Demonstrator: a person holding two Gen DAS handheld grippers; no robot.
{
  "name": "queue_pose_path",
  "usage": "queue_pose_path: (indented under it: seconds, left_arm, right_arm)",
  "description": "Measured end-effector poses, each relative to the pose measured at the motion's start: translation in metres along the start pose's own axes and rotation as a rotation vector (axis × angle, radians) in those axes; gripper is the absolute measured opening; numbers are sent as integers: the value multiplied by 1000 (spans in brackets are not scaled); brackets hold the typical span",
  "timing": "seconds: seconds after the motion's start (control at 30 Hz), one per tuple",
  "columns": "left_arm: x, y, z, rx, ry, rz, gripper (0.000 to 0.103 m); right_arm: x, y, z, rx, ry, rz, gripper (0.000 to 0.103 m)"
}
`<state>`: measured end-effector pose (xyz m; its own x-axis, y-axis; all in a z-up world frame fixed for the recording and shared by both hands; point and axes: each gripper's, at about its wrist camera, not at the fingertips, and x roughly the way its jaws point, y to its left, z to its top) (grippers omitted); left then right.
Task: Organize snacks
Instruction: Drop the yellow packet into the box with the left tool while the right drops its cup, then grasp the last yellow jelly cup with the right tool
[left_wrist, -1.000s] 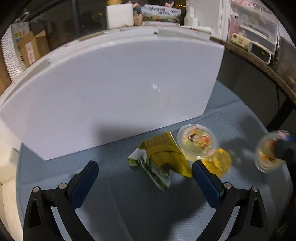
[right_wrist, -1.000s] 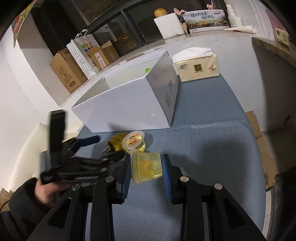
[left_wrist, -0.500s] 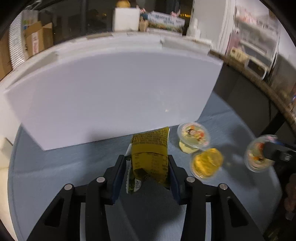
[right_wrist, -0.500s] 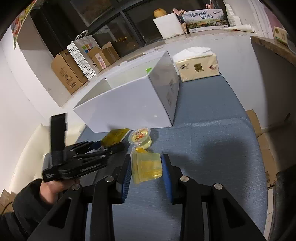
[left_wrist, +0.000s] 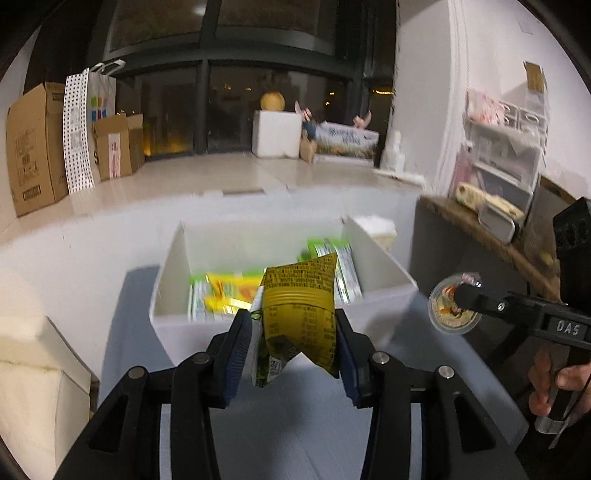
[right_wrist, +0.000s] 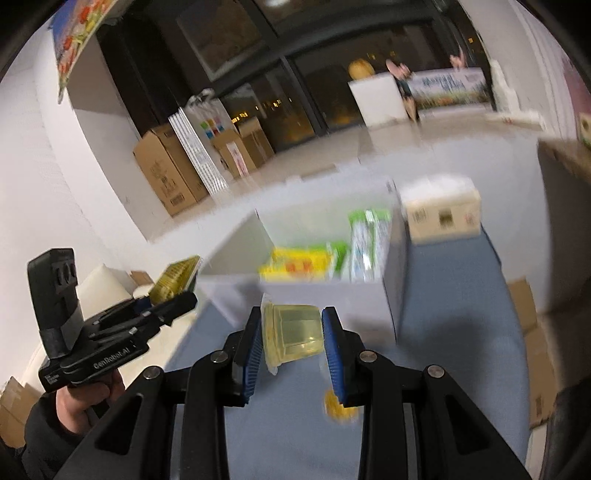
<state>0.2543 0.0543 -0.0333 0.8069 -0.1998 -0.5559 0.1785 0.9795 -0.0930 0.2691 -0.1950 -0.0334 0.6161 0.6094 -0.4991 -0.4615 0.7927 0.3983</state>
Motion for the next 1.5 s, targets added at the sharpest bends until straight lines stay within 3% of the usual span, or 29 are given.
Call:
queue_pose_path:
  seconds: [0.17, 0.3, 0.37, 0.4, 0.43, 0.47, 0.53, 0.63, 0.9, 1.07, 1.33, 1.5]
  left_arm:
    - [38, 11, 34, -9, 12, 9, 48]
    - [69, 19, 50, -7, 48, 19, 52]
    - [83, 20, 55, -3, 60, 45, 63]
    - [90, 23, 57, 3, 74, 57, 86]
    - [100, 25, 58, 4, 111, 58, 103]
    - [104, 25, 58, 5, 125, 56, 103]
    - [105, 22, 54, 37, 140, 71, 103]
    - [97, 18, 47, 71, 118, 63, 103]
    - [80, 14, 32, 60, 137, 57, 103]
    - [52, 2, 15, 8, 139, 43, 103]
    - [-9, -25, -37, -36, 120, -3, 103]
    - [-44, -42, -76, -32, 108, -15, 103]
  right_arm:
    - [27, 3, 51, 4, -24, -27, 34]
    - [56, -7, 70, 15, 0, -71, 34]
    - [72, -16, 76, 40, 29, -95, 35]
    - [79, -21, 77, 54, 39, -112, 40]
    - [85, -27, 79, 77, 52, -128, 70]
    - [87, -33, 79, 100, 55, -141, 102]
    - [81, -40, 78, 149, 17, -117, 103]
    - [77, -39, 74, 117, 18, -111, 103]
    - [58, -25, 57, 54, 44, -103, 103]
    - [27, -10, 42, 9, 12, -79, 103]
    - [-25, 11, -18, -63, 12, -95, 103]
    - [-13, 4, -65, -72, 111, -158, 103]
